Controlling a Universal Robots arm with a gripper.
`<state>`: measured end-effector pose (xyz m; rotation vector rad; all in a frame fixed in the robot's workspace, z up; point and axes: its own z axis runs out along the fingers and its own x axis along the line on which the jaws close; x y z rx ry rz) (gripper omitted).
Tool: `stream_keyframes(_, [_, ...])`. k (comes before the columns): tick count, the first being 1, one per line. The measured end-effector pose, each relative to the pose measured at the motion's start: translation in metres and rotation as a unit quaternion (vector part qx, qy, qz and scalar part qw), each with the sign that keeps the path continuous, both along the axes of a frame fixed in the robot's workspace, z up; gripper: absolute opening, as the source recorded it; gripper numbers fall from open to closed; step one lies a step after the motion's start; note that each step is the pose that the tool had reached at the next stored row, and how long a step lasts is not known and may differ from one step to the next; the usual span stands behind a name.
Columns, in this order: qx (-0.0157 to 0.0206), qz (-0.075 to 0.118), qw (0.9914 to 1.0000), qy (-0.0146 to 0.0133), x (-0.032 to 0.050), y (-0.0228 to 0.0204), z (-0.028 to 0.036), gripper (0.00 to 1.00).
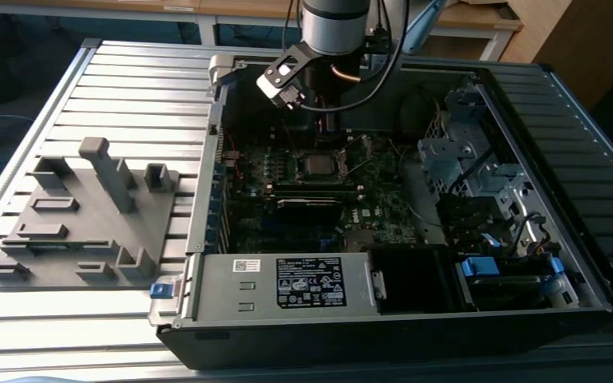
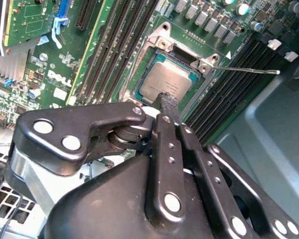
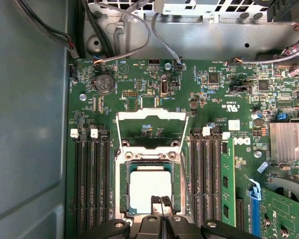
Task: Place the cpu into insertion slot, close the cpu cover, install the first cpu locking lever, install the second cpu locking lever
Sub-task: 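Close the cpu cover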
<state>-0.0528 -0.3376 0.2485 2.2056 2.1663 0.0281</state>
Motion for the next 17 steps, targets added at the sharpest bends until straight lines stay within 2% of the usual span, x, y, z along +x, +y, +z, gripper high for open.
stream_keyframes(17, [0.0000, 0.000, 1.00000, 0.0000, 0.0000, 0.0000, 0.0049, 0.10])
